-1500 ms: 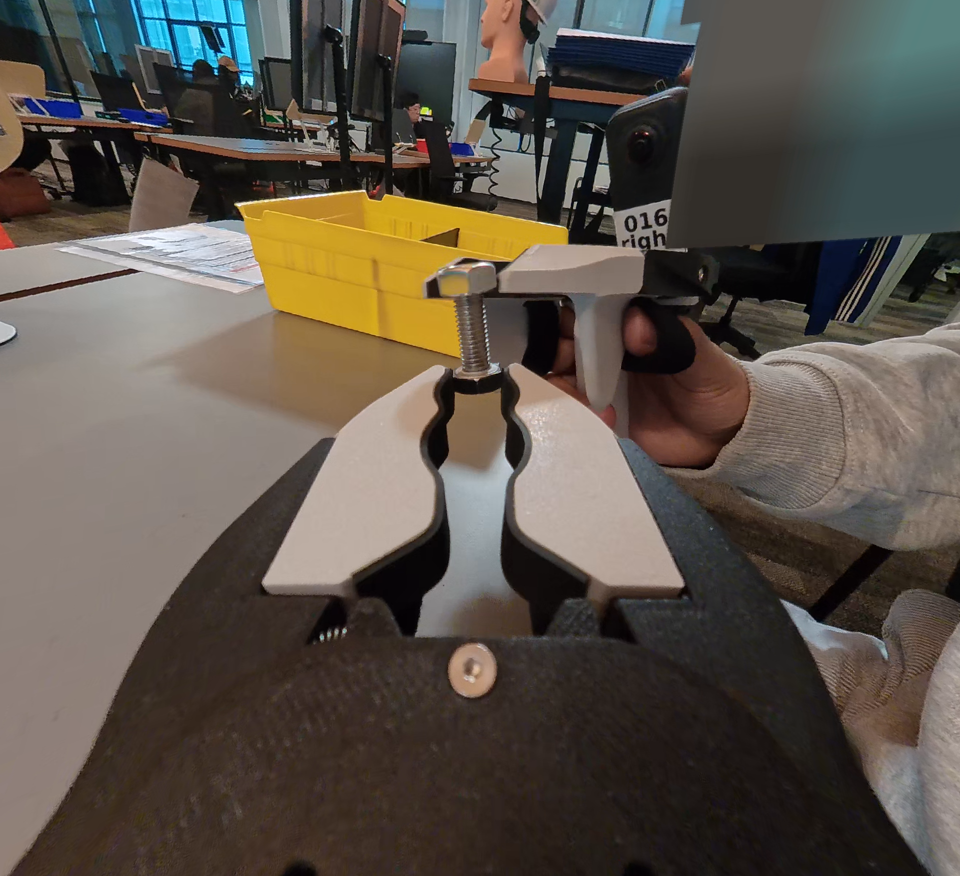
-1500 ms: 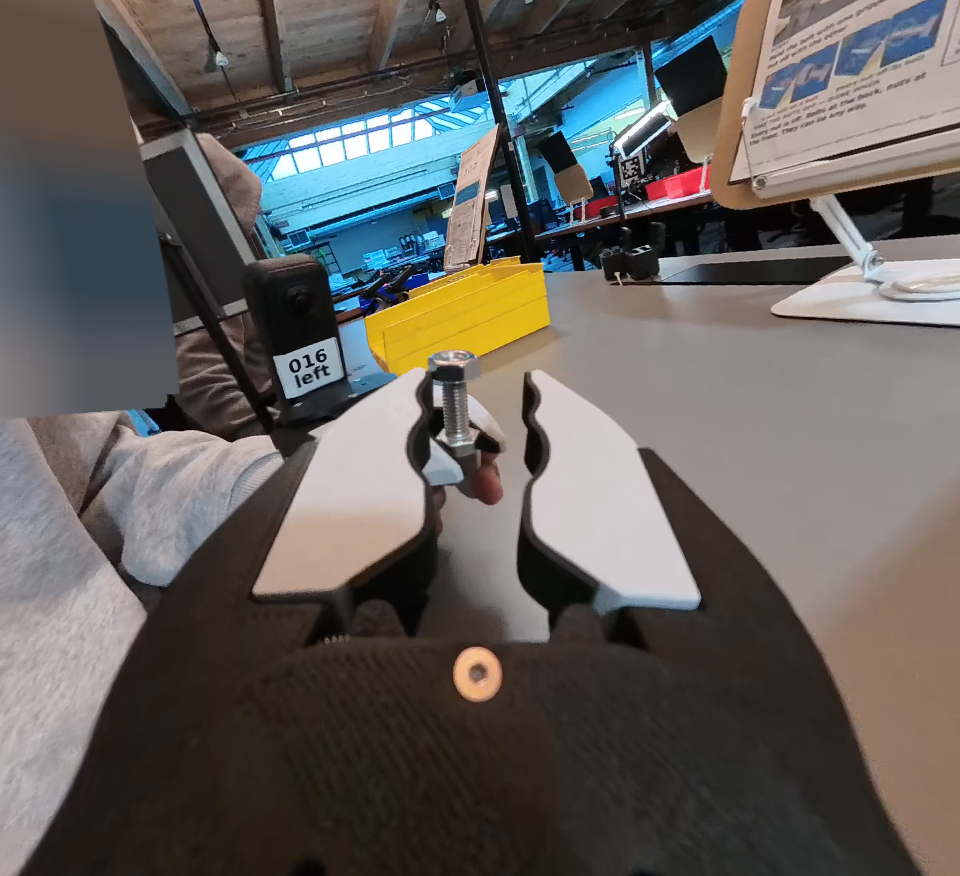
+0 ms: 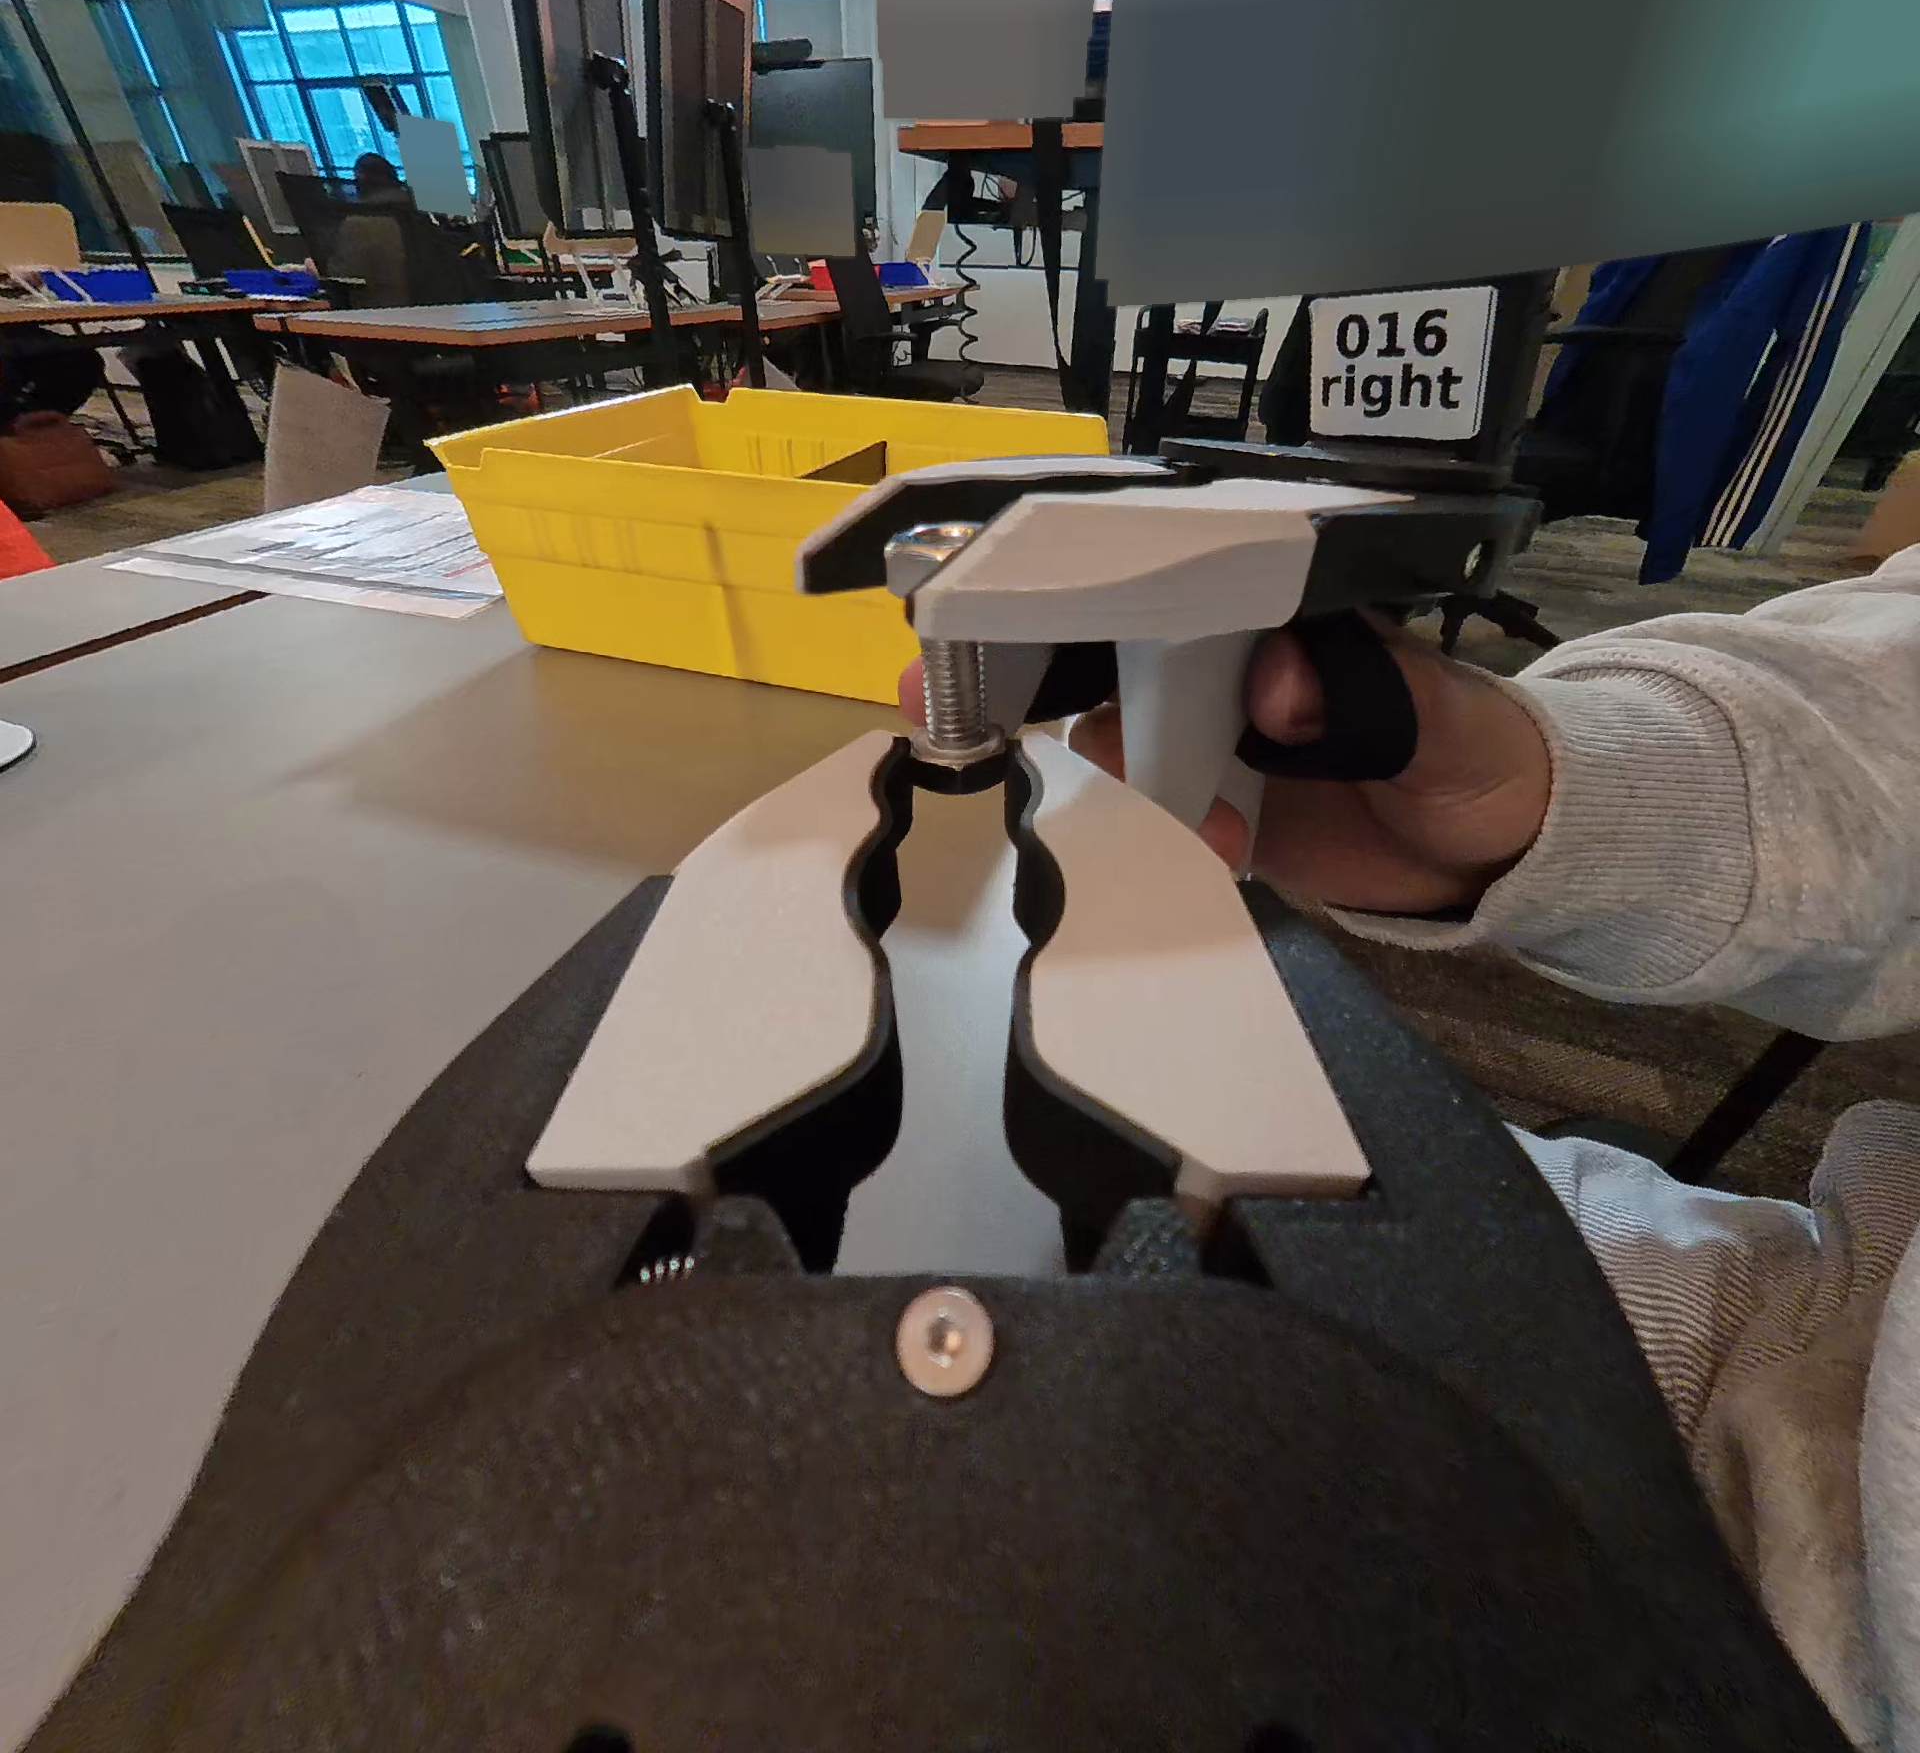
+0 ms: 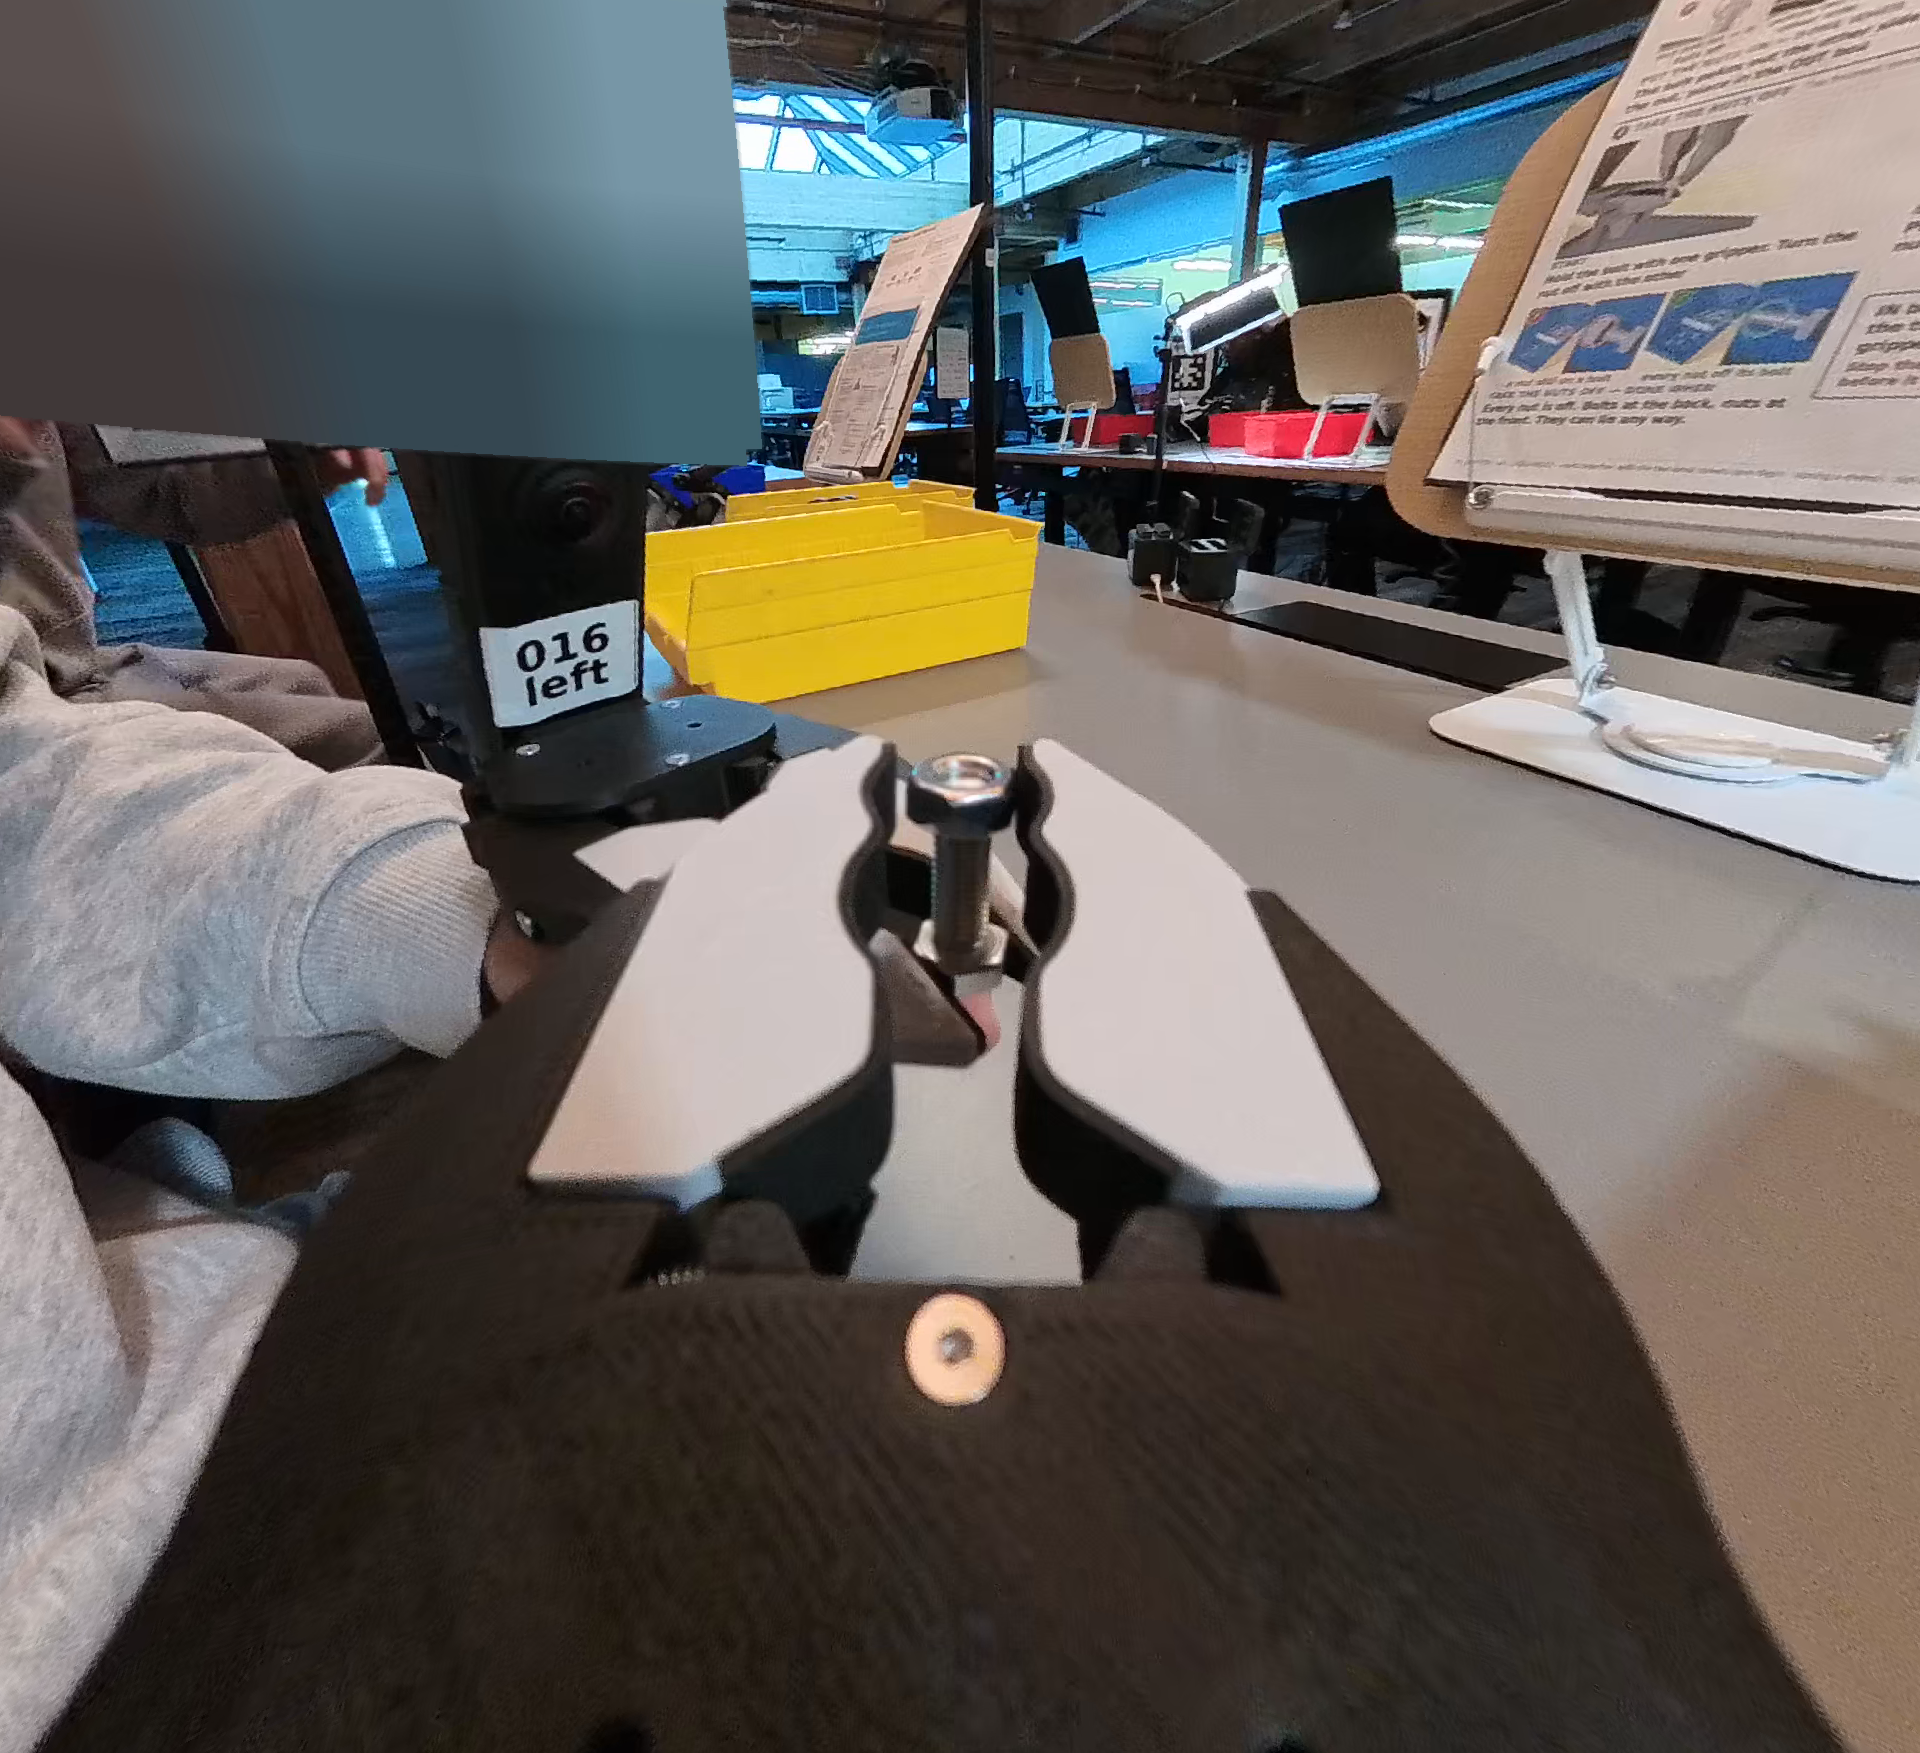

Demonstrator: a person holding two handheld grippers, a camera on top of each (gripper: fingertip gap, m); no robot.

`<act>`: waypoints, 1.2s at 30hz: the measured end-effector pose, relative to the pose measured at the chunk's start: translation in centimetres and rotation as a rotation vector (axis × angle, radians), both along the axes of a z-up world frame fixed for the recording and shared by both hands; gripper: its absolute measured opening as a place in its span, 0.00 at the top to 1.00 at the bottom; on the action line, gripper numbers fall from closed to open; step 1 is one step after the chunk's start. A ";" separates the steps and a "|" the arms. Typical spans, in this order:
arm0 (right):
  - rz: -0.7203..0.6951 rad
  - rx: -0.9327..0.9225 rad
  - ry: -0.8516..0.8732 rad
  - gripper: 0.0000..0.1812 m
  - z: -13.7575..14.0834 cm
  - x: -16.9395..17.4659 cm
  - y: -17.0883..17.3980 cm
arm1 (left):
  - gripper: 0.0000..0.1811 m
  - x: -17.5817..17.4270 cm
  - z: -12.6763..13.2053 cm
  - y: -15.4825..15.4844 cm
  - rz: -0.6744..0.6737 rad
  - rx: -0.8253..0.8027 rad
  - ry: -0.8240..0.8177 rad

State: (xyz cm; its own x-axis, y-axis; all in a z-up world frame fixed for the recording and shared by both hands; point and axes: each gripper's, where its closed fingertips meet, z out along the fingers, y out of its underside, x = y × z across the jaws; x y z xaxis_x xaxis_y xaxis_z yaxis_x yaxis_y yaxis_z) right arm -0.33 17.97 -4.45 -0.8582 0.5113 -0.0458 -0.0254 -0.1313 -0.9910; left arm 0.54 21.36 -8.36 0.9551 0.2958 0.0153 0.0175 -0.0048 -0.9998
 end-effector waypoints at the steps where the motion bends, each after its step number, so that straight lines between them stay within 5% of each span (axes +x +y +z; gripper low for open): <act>1: -0.002 -0.006 0.000 0.88 0.0 -0.1 0.1 | 0.91 0.0 0.0 0.0 0.001 0.003 -0.003; 10: -0.008 -0.019 0.001 0.82 0.2 -0.1 0.2 | 0.91 -1.3 0.2 -0.7 0.041 0.052 -0.090; 20: 0.076 -0.009 -0.015 0.76 -0.1 0.7 -0.8 | 0.91 0.2 -0.2 0.3 -0.005 -0.025 0.009; 30: 0.125 -0.033 -0.091 0.86 -0.3 0.8 -0.6 | 0.91 0.6 -0.2 0.4 -0.018 -0.034 0.029; 36: 0.091 -0.057 -0.083 0.82 0.0 0.3 -0.1 | 0.91 0.2 -0.1 0.2 -0.006 -0.017 0.007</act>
